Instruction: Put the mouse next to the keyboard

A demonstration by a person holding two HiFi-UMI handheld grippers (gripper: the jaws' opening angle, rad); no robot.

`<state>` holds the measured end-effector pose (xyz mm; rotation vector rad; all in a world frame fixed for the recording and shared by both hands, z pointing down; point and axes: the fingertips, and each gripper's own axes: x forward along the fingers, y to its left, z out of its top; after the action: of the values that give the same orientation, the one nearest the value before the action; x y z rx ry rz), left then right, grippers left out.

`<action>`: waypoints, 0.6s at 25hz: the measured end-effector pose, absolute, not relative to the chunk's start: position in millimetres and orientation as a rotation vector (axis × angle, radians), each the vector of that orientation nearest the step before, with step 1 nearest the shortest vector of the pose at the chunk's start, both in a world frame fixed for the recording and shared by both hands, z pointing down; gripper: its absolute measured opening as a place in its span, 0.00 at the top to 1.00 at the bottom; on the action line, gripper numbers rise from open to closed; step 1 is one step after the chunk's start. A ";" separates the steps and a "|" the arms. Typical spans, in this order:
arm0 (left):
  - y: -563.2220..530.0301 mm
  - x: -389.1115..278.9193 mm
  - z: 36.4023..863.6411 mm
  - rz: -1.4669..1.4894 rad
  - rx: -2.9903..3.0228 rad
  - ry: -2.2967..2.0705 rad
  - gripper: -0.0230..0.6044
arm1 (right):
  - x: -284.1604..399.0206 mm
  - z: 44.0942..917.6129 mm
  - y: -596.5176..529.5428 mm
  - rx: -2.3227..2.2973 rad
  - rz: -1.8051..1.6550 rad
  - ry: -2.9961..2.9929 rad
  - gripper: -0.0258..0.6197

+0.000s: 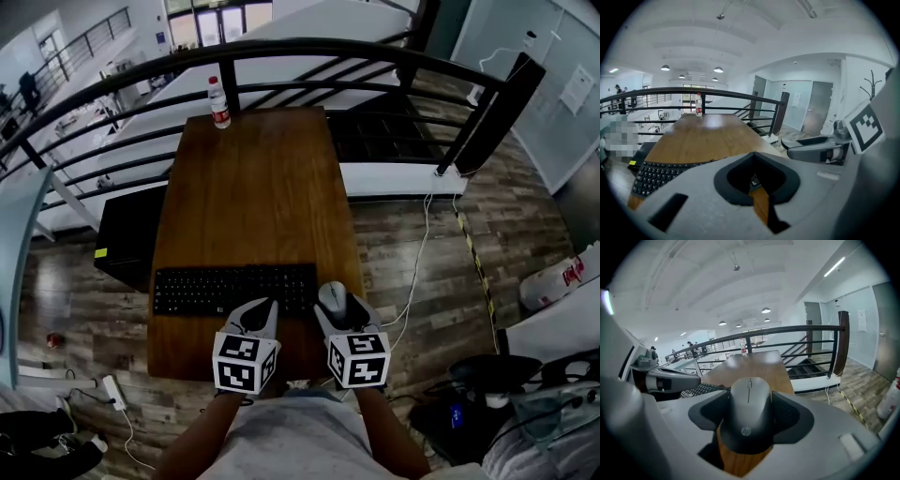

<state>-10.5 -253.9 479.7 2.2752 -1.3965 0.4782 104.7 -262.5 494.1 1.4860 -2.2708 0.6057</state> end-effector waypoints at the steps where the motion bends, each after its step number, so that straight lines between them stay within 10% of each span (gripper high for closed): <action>1: -258.0 -8.1 480.1 0.481 2.271 -1.405 0.97 | 107.6 496.9 -266.8 1.477 0.612 -2.271 0.49; 15: -290.2 -16.4 494.2 0.527 2.174 -1.478 0.97 | 128.3 539.1 -312.0 1.430 0.686 -2.207 0.49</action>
<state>-16.4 -290.2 494.2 2.1737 -1.4775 0.5266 128.3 -312.0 539.1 1.4303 -2.2066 0.6856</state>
